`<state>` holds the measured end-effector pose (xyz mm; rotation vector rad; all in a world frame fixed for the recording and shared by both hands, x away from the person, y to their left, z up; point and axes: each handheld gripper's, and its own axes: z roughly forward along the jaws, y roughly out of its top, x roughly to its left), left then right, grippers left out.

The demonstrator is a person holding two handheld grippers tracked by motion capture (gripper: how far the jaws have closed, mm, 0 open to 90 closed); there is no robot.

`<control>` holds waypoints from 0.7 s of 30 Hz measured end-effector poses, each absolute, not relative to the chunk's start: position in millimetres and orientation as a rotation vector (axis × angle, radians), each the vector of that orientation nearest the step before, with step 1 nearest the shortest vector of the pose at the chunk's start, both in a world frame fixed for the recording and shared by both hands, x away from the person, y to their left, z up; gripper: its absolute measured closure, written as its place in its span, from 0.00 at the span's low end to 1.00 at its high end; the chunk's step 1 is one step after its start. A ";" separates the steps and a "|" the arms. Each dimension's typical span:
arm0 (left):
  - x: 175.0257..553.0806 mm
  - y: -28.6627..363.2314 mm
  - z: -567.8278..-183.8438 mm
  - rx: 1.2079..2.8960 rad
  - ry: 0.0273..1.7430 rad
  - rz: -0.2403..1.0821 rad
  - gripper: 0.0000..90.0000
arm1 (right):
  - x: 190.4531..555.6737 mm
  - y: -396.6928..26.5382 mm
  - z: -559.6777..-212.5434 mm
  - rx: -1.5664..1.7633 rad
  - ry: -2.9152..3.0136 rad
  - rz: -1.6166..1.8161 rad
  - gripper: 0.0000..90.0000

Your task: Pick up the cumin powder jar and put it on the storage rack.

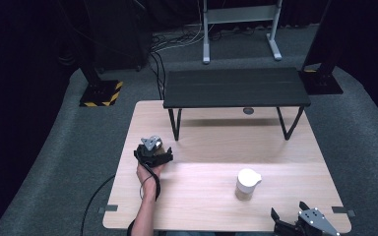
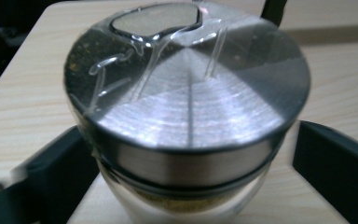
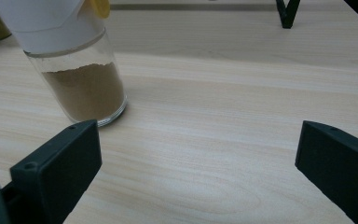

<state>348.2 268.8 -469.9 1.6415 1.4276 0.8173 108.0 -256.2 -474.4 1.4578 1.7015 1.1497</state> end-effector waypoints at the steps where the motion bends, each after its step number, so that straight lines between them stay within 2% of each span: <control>1: 348.0 264.7 -467.3 1.651 1.443 0.833 0.34 | 107.9 -256.2 -474.0 1.458 1.703 1.146 0.00; 21: 339.9 270.0 -464.3 1.661 1.384 0.829 0.34 | 110.2 -256.5 -473.9 1.517 1.660 1.145 0.00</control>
